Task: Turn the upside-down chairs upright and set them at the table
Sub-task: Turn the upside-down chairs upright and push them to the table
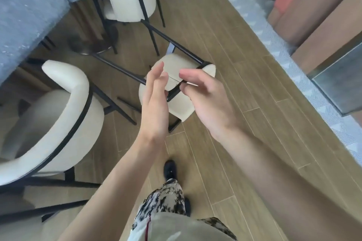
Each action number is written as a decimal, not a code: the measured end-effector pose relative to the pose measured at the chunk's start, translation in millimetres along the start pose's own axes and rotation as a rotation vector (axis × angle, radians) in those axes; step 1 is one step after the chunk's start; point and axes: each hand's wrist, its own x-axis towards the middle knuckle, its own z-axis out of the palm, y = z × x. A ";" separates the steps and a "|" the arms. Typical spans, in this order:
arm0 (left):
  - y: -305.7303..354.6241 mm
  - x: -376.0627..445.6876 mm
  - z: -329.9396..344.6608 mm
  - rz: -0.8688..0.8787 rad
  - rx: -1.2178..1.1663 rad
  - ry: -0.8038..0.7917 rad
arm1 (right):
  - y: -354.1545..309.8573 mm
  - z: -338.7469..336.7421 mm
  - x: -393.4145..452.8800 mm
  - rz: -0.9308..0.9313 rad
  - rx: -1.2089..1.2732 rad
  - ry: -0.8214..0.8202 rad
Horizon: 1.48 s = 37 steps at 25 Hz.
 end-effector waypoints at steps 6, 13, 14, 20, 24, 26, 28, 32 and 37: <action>3.6 67.5 55.1 -0.002 -0.017 -0.059 | 2.6 -42.9 56.3 0.026 -0.003 0.065; 5.9 174.6 83.1 -0.011 -0.003 -0.022 | 0.9 -51.3 185.5 0.029 0.011 0.046; 8.0 195.1 85.6 -0.027 -0.006 -0.002 | 0.6 -50.8 207.6 0.045 0.006 0.035; 22.7 291.8 113.2 -0.043 -0.010 -0.003 | -7.4 -59.2 305.8 0.067 0.012 0.035; 24.5 338.6 132.4 -0.035 -0.014 0.000 | -11.1 -73.3 352.2 0.067 0.006 0.051; 21.1 355.9 140.9 -0.055 -0.022 0.018 | -9.2 -79.8 371.4 0.074 -0.001 0.044; 14.8 373.9 150.4 -0.063 -0.022 0.043 | -5.9 -86.1 391.3 0.089 -0.016 0.019; -3.2 409.1 174.9 -0.075 -0.031 0.158 | 7.1 -99.3 438.1 0.092 -0.054 -0.079; -8.8 440.7 204.2 -0.027 -0.082 0.407 | 15.8 -117.5 506.0 0.042 -0.082 -0.308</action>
